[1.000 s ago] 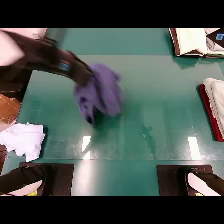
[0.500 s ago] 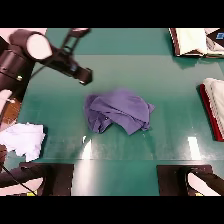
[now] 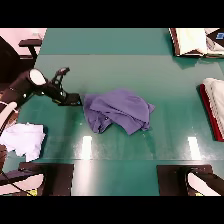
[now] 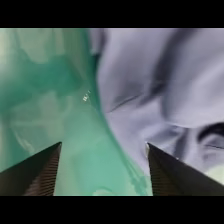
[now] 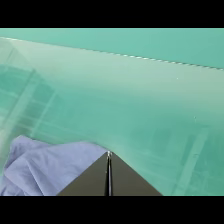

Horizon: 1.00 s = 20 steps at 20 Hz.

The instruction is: Fold the shirts.

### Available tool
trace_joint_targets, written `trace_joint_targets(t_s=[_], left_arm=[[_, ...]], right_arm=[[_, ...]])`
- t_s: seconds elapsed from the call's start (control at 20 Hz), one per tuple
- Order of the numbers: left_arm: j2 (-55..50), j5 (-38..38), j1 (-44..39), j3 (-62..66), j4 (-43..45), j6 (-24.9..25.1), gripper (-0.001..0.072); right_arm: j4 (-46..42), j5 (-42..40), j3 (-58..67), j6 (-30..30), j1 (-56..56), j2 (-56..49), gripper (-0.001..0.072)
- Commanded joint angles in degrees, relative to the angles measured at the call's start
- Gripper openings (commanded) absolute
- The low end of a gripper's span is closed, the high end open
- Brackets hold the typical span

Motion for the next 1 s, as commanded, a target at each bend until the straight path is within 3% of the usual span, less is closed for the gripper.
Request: trace_joint_targets(t_s=[0.0,0.1,0.45,0.5,0.55,0.6,0.9,0.95], left_arm=[[0.04,7.67,0.63,-8.59,-6.73,2.49,0.0623],[-0.02,10.08,-0.2,-10.4,-10.95,5.6,0.0611],[-1.6,15.06,-6.16,-10.75,-10.95,5.14,0.0601],[-1.64,15.13,-6.43,-10.71,-10.95,5.14,0.0398],[-1.62,15.15,-6.43,-10.34,-10.97,5.16,0.0081],[-1.6,14.8,-6.05,-9.35,-10.75,5.14,0.0029],[0.59,7.39,0.15,3.65,-10.1,5.73,0.0027],[1.16,7.41,0.57,5.33,-9.22,5.7,0.0027]], right_arm=[[0.02,0.02,0.02,0.02,0.0,-0.04,0.0018],[0.02,0.02,0.02,0.02,0.0,-0.04,0.0017],[0.02,0.5,0.02,0.02,0.0,-0.04,0.0018],[0.0,0.74,0.02,0.02,0.0,-0.04,0.0018],[0.0,1.18,0.0,0.02,0.0,-0.04,0.0018],[-0.26,1.62,-0.22,0.02,-0.02,-0.04,0.0018],[-2.14,5.79,-17.66,0.13,-3.85,-0.04,0.0019],[-2.1,4.94,-22.62,1.09,-4.98,-0.07,0.0061]])
